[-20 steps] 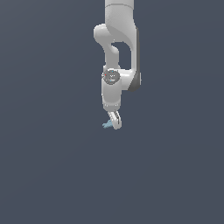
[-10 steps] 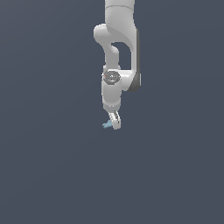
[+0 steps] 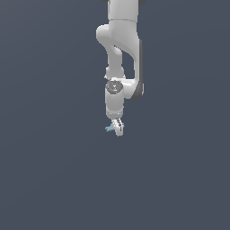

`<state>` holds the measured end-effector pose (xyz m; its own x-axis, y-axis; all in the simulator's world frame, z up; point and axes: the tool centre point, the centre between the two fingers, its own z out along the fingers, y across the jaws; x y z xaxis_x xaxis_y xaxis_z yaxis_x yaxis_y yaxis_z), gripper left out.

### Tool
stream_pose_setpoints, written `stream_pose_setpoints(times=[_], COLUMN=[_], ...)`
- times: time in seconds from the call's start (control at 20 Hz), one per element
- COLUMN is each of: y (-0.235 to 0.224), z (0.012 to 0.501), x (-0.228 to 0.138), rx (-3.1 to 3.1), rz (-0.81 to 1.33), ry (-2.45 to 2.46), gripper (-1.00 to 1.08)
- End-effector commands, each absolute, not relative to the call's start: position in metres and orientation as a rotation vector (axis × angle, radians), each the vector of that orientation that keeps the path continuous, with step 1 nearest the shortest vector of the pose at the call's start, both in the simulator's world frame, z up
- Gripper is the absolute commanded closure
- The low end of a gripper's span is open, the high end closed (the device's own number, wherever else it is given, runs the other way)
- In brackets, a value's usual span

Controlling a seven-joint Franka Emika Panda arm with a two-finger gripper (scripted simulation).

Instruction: Pick up the object and move it to a goal position.

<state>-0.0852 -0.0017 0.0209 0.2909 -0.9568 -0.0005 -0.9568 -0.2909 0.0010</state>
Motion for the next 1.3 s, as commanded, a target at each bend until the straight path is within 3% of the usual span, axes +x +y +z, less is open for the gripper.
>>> stream_pose_setpoints(times=[0.0,0.2,0.25,0.9,1.25], y=[-0.001,-0.001,-0.001,-0.003,-0.017], z=[0.013,0.009,0.009,0.012,0.038], x=[-0.085,-0.085,-0.085,-0.084,-0.080], rx=[2.524,2.523,2.523,2.523,2.522], rz=[-0.001,-0.001,-0.001,-0.001,-0.002], ry=[-1.871,-1.872,-1.872,-1.874,-1.875], gripper=[-0.92,-0.92,1.08,1.08,1.08])
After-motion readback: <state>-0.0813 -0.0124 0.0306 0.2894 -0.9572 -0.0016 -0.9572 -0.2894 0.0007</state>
